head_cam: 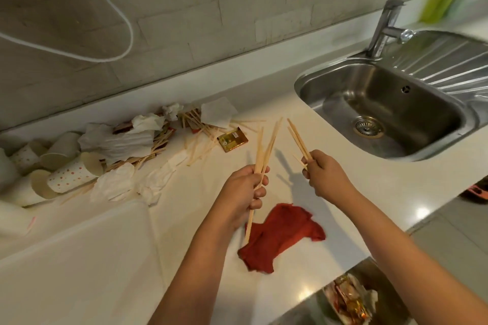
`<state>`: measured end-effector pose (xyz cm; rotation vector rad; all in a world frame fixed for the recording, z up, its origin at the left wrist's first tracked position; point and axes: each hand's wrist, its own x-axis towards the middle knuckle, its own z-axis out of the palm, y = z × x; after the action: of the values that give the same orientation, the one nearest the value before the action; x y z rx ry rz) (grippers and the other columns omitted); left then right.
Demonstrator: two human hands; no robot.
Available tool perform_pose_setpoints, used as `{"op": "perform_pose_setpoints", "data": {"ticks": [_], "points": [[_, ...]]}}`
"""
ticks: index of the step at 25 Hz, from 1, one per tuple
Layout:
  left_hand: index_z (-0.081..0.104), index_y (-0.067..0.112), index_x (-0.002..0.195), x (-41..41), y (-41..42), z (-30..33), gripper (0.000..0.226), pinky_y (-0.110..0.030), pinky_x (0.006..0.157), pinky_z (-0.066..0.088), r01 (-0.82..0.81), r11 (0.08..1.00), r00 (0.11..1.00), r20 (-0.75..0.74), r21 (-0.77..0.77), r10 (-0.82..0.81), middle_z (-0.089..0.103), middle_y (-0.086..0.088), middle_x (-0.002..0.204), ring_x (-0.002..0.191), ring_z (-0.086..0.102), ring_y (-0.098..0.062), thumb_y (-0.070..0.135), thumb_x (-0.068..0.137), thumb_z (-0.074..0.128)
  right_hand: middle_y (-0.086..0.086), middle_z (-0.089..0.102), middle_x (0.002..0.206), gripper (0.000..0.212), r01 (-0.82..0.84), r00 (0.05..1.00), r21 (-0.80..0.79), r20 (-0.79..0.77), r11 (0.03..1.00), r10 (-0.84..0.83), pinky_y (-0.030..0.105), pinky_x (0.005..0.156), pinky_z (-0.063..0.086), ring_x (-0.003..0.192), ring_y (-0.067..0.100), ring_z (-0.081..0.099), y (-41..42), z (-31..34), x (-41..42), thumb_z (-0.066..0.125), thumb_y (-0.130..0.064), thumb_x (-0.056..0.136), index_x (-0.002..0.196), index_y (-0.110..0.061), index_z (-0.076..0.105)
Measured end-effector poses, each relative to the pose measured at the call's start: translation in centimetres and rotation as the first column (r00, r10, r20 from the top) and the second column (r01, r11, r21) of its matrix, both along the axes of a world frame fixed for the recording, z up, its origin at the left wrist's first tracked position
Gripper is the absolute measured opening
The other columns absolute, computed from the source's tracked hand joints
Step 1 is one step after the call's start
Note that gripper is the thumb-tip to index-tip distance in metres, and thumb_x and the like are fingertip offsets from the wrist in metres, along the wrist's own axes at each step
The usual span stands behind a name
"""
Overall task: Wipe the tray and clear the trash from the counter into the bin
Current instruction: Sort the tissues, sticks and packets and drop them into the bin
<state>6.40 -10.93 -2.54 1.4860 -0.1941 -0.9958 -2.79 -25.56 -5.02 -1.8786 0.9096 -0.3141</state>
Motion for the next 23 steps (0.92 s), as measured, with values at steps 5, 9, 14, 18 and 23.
{"op": "perform_pose_setpoints", "data": {"ticks": [5,9,14,18,23], "points": [[0.057,0.01,0.092,-7.7,-1.5,-1.1,0.03,-0.018,0.041,0.031,0.125,0.992,0.992,0.0,0.011,-0.125,0.048,-0.003,0.073,0.048,0.039,-0.008,-0.006,0.093,0.032,0.008,0.047,0.071,0.022,0.091,0.995,0.016,0.031,0.996,-0.092,0.031,0.056,0.034,0.061,0.018,0.04,-0.7,-1.2,-8.0,0.031,-0.005,0.094,0.091,0.003,0.051],[0.058,0.014,0.091,-14.4,-3.0,-2.6,0.033,-0.018,0.045,0.036,0.288,0.957,0.957,0.025,0.013,-0.289,0.049,-0.001,0.074,0.048,0.042,-0.005,-0.005,0.095,0.032,0.002,0.048,0.068,0.022,0.281,0.956,0.004,0.089,0.96,-0.281,0.036,0.062,0.036,0.064,0.018,0.043,-1.4,-3.2,-14.8,0.033,-0.009,0.092,0.081,-0.012,0.052],[0.059,0.017,0.093,-22.2,-2.9,-6.3,0.032,-0.017,0.049,0.038,0.513,0.856,0.858,-0.052,0.055,-0.511,0.053,0.002,0.073,0.052,0.045,-0.004,-0.004,0.095,0.035,-0.004,0.044,0.063,0.025,0.491,0.829,0.153,0.219,0.858,-0.514,0.03,0.051,0.029,0.054,0.012,0.037,-1.8,-7.5,-24.2,0.037,-0.014,0.089,0.074,-0.027,0.052],[0.061,0.011,0.102,-25.1,-2.6,-10.6,0.03,-0.015,0.049,0.04,0.563,0.793,0.827,-0.138,0.234,-0.546,0.055,0.001,0.076,0.054,0.046,-0.005,-0.004,0.095,0.036,-0.003,0.043,0.061,0.025,0.566,0.801,0.138,0.138,0.813,-0.582,0.03,0.051,0.032,0.055,0.014,0.038,-0.2,-12.0,-28.4,0.039,-0.014,0.092,0.073,-0.024,0.052],[0.059,0.011,0.1,-25.9,-3.6,-16.4,0.023,-0.016,0.048,0.038,0.547,0.654,0.818,-0.166,0.522,-0.551,0.056,0.004,0.077,0.06,0.05,-0.005,0.003,0.096,0.038,-0.007,0.047,0.063,0.023,0.493,0.867,0.128,-0.158,0.861,-0.473,0.01,0.045,0.032,0.055,0.007,0.041,1.8,-17.3,-30.7,0.042,-0.007,0.096,0.101,-0.021,0.059]]}}
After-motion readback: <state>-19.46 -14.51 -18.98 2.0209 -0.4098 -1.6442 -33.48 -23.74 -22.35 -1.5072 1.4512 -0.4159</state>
